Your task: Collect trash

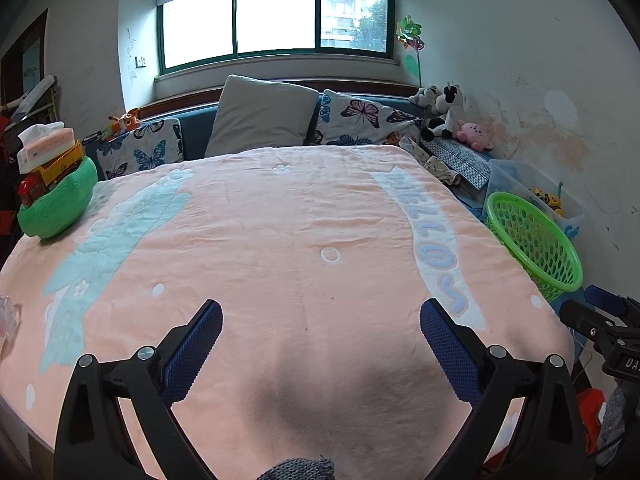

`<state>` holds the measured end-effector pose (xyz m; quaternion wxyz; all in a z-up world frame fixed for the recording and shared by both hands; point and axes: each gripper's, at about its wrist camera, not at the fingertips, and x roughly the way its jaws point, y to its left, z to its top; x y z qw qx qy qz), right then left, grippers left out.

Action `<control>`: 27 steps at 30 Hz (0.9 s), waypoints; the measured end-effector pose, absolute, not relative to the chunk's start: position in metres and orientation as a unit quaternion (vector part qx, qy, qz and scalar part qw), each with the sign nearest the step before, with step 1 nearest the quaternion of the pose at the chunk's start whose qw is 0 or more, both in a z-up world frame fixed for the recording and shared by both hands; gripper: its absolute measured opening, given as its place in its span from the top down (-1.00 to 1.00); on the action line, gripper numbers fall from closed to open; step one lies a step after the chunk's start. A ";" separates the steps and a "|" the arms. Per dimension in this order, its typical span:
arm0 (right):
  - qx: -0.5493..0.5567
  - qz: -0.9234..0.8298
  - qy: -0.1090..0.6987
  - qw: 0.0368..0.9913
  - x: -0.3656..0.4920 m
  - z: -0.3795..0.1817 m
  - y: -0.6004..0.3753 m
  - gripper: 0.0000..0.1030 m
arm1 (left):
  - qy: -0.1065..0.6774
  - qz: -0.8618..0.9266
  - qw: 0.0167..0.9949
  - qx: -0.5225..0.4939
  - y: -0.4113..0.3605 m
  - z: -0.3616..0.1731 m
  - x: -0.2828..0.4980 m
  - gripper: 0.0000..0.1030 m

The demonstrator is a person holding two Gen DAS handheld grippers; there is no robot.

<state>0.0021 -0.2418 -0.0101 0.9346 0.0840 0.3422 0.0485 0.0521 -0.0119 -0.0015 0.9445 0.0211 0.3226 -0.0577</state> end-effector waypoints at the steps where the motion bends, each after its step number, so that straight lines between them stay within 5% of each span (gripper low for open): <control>1: 0.085 0.049 0.342 0.935 0.002 -0.010 -0.241 -0.84 | 0.322 -0.057 0.945 0.022 -0.011 -0.002 0.052 -0.86; 27: 0.091 0.056 0.343 0.933 0.002 -0.012 -0.242 -0.86 | 0.322 -0.056 0.945 0.021 -0.010 -0.001 0.049 -0.86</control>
